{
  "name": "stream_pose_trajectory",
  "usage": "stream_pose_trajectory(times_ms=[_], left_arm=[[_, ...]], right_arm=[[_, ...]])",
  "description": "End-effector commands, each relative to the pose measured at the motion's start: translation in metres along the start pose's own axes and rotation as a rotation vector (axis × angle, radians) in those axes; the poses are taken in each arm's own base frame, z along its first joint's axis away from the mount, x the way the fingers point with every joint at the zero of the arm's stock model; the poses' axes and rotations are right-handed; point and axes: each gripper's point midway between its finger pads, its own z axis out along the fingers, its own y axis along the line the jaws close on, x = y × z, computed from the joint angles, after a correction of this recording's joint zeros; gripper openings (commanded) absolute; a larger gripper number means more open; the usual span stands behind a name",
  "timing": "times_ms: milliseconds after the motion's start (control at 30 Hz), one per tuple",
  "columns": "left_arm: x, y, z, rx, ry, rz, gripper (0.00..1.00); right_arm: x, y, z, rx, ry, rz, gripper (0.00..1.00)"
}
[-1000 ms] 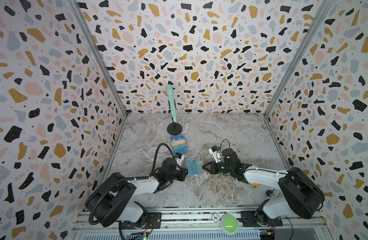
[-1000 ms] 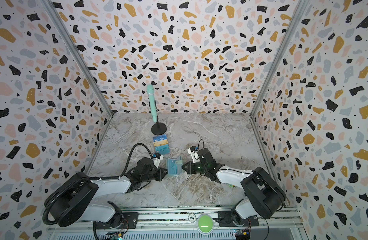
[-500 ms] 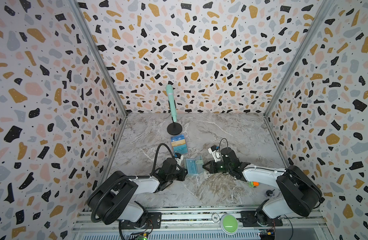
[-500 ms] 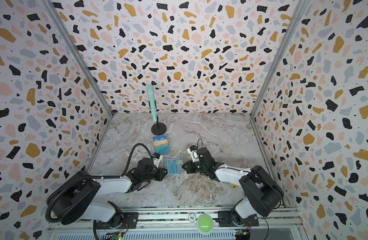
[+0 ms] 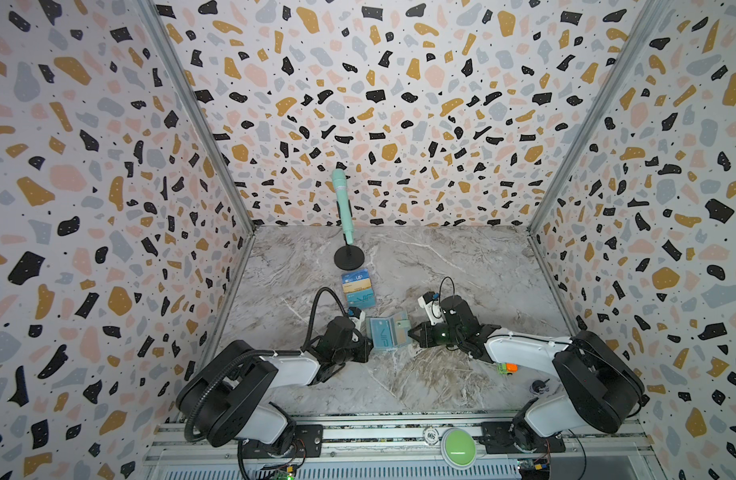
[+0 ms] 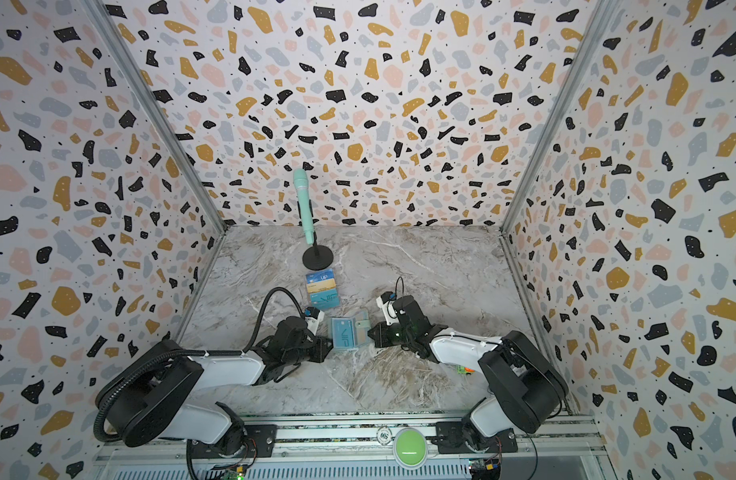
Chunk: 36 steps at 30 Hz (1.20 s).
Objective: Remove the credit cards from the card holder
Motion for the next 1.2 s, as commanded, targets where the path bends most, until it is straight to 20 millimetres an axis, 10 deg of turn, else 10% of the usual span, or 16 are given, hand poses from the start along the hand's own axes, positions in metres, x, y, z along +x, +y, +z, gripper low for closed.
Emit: stream_pose_trajectory(times_ms=[0, 400, 767, 1167], left_arm=[[-0.002, 0.008, -0.005, -0.054, -0.014, 0.014, 0.23], [-0.019, 0.009, -0.024, -0.109, -0.072, 0.042, 0.32], [-0.045, -0.027, -0.031, 0.031, -0.129, 0.117, 0.25], [-0.046, -0.022, -0.015, 0.016, -0.112, 0.109, 0.17]], right_arm=[[-0.012, -0.007, -0.009, 0.09, -0.033, -0.045, 0.08], [-0.014, -0.024, -0.019, 0.209, -0.039, -0.063, 0.2], [-0.024, 0.033, -0.007, -0.031, -0.042, -0.166, 0.48], [-0.026, 0.033, 0.025, 0.01, -0.005, -0.152, 0.52]])
